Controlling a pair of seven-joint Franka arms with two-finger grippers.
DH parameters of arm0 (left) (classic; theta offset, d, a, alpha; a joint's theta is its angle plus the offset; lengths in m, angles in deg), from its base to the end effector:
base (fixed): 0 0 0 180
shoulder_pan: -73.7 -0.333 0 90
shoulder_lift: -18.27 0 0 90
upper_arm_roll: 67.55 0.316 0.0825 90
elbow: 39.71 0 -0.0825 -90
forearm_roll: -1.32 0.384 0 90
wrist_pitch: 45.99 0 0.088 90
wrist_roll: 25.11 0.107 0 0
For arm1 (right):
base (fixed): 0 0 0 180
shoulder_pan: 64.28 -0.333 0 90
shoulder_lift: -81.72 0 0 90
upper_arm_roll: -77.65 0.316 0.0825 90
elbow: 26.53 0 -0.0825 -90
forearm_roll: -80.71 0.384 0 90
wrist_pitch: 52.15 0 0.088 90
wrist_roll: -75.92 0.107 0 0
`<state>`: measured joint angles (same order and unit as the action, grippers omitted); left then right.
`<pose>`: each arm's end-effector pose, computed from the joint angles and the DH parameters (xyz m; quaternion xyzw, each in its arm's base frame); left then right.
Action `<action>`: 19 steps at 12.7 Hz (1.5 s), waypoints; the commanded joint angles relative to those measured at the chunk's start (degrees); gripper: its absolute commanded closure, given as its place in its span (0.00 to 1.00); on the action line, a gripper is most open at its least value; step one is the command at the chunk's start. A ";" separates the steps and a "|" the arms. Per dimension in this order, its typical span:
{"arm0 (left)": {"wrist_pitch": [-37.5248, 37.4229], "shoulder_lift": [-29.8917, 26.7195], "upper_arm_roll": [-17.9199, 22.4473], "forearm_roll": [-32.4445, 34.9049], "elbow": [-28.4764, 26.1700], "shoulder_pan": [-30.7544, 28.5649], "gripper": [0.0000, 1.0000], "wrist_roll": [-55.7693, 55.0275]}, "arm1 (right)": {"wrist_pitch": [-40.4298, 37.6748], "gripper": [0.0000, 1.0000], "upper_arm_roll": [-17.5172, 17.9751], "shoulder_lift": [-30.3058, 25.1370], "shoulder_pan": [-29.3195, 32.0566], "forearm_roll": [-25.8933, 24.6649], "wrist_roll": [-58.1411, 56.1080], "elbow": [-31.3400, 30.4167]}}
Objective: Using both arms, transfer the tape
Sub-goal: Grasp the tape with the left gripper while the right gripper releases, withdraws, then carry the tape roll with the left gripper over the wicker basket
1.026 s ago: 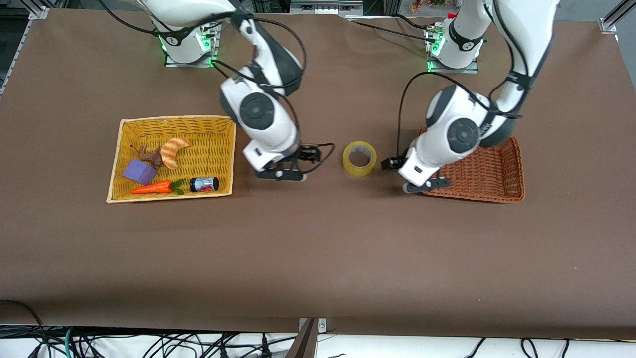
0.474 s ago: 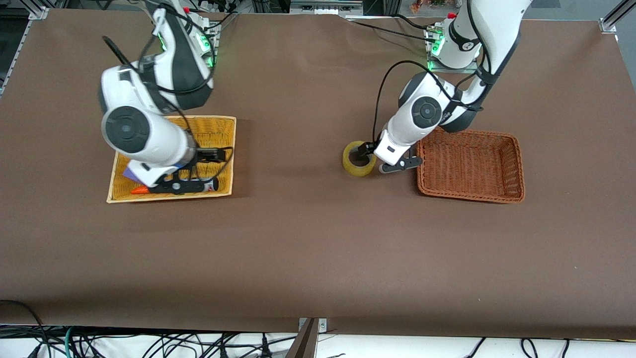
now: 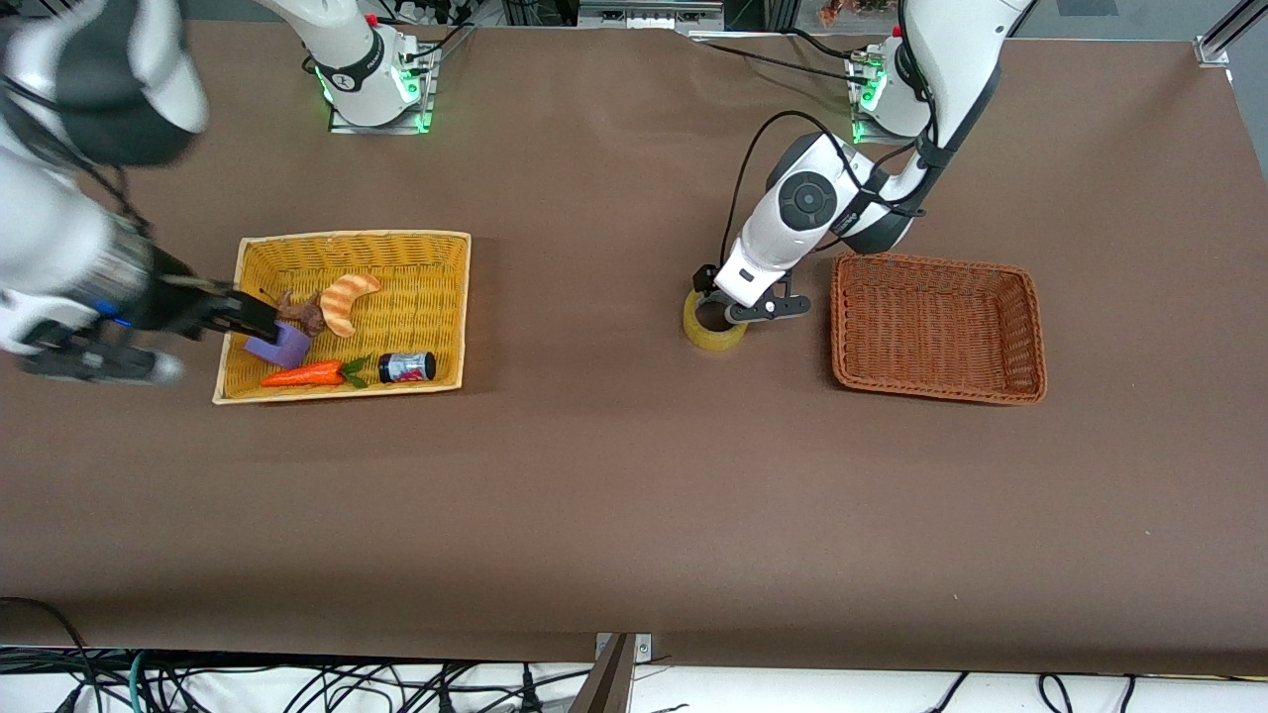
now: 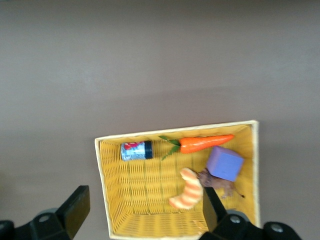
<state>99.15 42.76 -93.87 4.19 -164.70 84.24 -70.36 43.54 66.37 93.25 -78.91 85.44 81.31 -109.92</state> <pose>0.4441 -0.3374 0.2084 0.9944 0.0687 -0.0626 0.0498 0.6199 0.0561 0.5718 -0.9995 0.0194 -0.0070 0.0222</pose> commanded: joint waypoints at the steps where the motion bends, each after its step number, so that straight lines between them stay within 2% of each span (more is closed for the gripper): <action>1: 1.02 1.61 -0.05 5.30 0.27 -0.26 0.00 -0.97 | -3.05 0.00 11.16 -11.76 10.12 -5.60 -3.71 -9.56; 3: 1.02 1.97 0.21 5.74 0.62 -0.26 0.00 -0.97 | -1.66 0.00 11.63 -14.60 13.56 -5.61 -3.72 -13.98; 5: 1.11 3.54 0.39 5.75 1.24 -0.26 0.00 -0.97 | -1.21 0.00 13.11 -14.35 15.68 -5.09 -4.16 -13.73; 8: 1.11 3.82 2.32 6.62 2.56 -0.52 0.00 -0.80 | -1.21 0.00 13.39 -13.39 14.90 -5.26 -3.37 -12.06; 11: 0.94 3.55 2.50 6.45 3.61 -1.23 0.00 -0.45 | -1.56 0.00 13.04 -10.92 14.46 -5.17 -4.08 -8.99; 16: 0.41 3.02 2.59 5.75 5.37 -1.93 0.00 -0.62 | -2.09 0.00 13.39 -11.01 14.11 -5.26 -3.29 -9.16; 19: 0.41 4.60 2.77 6.09 6.08 -1.93 0.00 -0.10 | -2.18 0.00 13.30 -11.09 14.11 -5.08 -3.73 -9.25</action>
<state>100.04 45.28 -90.93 8.22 -160.23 82.63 -70.54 42.25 79.51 81.95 -64.76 80.41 77.95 -120.31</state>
